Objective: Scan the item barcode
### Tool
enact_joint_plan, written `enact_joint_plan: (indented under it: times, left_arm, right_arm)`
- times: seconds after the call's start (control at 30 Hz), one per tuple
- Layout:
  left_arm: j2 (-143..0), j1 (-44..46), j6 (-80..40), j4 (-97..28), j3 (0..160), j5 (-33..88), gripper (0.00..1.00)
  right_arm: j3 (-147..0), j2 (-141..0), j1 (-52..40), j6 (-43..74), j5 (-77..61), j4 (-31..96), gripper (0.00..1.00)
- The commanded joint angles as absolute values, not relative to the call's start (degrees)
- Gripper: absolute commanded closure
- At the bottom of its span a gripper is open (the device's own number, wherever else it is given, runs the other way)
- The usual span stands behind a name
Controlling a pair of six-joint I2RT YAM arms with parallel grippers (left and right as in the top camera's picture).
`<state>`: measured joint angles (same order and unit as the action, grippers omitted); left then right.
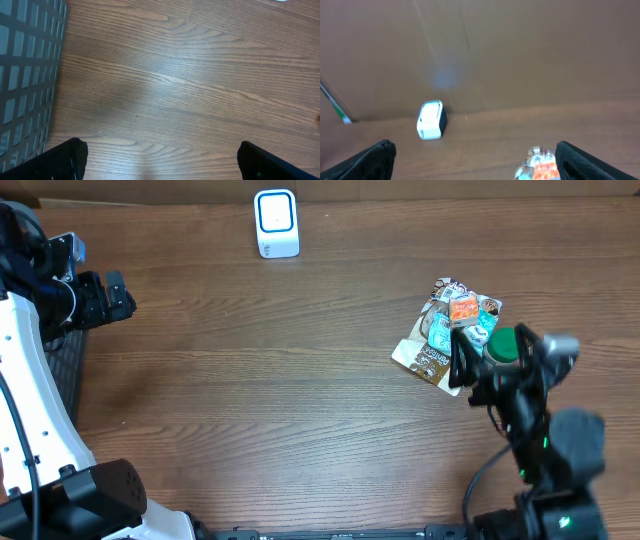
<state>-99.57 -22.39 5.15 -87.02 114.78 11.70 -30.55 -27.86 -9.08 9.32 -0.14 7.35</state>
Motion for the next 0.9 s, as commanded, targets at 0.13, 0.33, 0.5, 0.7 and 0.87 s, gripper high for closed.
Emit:
enact_joint_plan:
  times: [0.13,0.33,0.5,0.7,0.87]
  left_arm:
    - [-99.63,-22.48,6.24,-86.94,114.89,11.81,0.00]
    - [-99.63,-22.48,6.24,-86.94,114.89,11.81,0.00]
    - [-99.63,-22.48,6.24,-86.91,114.89,11.81,0.00]
    - [-99.63,-22.48,6.24,-86.91,114.89,11.81,0.00]
    - [-99.63,-22.48,6.24,-86.91,114.89,11.81,0.01]
  right_arm:
    - [-11.49,-14.09,-8.93,8.51,0.10,-4.75,0.00]
    - [-1.10,-2.96,-8.93,8.51,0.10,-8.51,0.00]
    - [-0.47,-0.14,-8.97,8.49,0.36,-3.29,0.00]
    - [-0.47,-0.14,-8.97,8.54,0.45,4.89,0.00]
    - [-0.47,-0.14,-8.97,8.54,0.23,4.84,0.00]
